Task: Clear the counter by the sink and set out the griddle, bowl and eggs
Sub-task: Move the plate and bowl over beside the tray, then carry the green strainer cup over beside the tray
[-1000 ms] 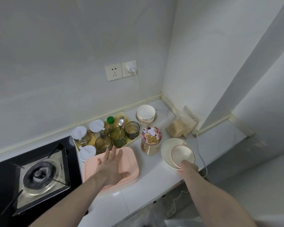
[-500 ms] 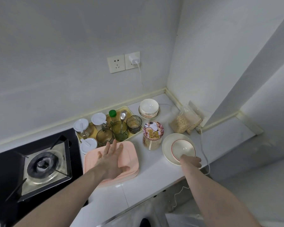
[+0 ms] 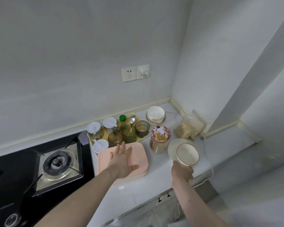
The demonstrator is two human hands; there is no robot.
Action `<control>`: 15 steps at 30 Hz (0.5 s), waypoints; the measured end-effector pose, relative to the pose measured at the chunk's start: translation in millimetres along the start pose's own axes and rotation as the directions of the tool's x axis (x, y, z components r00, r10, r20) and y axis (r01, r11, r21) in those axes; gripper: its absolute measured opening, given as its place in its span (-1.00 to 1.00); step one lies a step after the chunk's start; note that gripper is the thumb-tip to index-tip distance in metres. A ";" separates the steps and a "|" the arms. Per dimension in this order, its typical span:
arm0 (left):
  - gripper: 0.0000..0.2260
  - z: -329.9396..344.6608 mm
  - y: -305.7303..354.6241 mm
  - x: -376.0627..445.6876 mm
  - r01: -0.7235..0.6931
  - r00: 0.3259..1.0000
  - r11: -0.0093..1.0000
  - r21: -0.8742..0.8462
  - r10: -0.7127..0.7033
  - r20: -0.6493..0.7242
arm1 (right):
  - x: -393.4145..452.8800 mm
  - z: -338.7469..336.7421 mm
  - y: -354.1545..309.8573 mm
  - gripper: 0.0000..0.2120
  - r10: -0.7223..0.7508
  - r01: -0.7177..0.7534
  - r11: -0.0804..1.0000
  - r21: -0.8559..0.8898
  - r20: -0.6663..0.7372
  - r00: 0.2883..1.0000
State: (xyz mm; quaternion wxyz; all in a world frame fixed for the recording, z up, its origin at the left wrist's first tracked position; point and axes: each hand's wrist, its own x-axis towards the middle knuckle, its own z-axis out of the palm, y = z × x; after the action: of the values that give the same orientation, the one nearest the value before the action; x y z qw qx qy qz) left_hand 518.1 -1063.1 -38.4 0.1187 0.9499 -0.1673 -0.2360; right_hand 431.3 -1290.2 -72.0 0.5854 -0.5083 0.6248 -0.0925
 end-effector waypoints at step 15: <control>-0.51 35.5 -133.0 -280.3 0.074 0.789 0.796 -0.601 -0.415 -0.452 | -264.9 40.7 39.7 -0.73 -0.243 0.860 0.511 0.001 0.959 0.144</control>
State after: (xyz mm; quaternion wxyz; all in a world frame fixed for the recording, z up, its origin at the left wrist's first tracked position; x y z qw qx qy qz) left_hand 302.2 -841.7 5.1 0.3988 0.9134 0.0817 0.0028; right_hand 390.4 -1055.2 56.6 0.5456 -0.8228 -0.0440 0.1532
